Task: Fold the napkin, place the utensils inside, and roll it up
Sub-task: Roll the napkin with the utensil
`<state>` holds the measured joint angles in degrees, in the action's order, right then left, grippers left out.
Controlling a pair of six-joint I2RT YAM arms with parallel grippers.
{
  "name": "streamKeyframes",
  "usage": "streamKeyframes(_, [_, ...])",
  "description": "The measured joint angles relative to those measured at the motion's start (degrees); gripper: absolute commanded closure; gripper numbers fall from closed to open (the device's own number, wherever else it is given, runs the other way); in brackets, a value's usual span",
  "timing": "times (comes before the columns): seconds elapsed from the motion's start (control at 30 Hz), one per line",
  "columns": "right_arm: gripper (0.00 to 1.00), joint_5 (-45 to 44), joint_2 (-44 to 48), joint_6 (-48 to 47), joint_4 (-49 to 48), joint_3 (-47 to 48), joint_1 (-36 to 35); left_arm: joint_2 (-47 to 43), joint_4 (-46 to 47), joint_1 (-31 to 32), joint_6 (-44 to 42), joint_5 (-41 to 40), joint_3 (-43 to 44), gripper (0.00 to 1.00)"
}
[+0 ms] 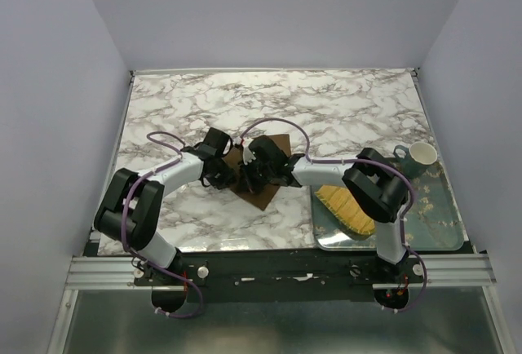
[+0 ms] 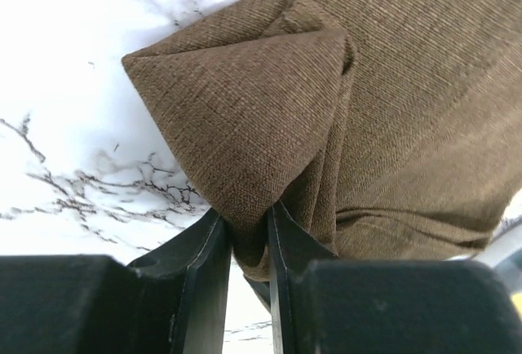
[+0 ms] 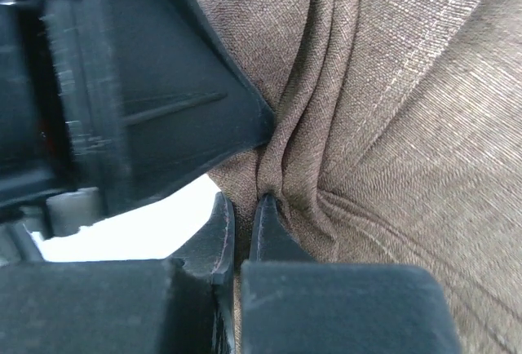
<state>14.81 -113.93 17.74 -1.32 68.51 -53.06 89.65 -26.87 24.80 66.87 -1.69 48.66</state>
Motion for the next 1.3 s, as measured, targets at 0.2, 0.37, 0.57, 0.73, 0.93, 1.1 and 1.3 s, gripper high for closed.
streamKeyframes(0.2, [0.99,15.7,-2.6,3.3,-2.2,0.0,4.9,-6.2,5.0,-1.2,-7.0,1.7,-5.4,0.37])
streamKeyframes(0.37, [1.0,29.9,-6.6,7.0,-4.5,0.1,9.5,-12.6,5.2,-2.6,-12.4,1.7,-6.3,0.12])
streamKeyframes(0.57, [0.99,41.2,-10.8,11.8,-4.6,1.4,12.7,-20.7,5.6,-2.7,-13.9,4.2,-9.7,0.09])
streamKeyframes(0.73, [0.99,45.1,-12.4,15.5,-4.7,1.6,13.6,-21.9,5.9,-1.9,-11.5,7.2,-14.1,0.13])
streamKeyframes(0.93, [0.99,46.9,-13.2,18.8,-5.6,1.4,14.2,-19.7,6.7,0.0,-6.9,7.5,-14.5,0.23])
streamKeyframes(1.1, [0.99,47.3,-13.2,19.5,-6.1,1.3,14.2,-17.3,8.5,0.1,-3.5,6.1,-15.2,0.34])
streamKeyframes(1.3, [0.99,47.6,-13.2,19.7,-6.3,1.2,14.2,-15.8,10.4,0.5,-0.7,3.3,-15.6,0.36])
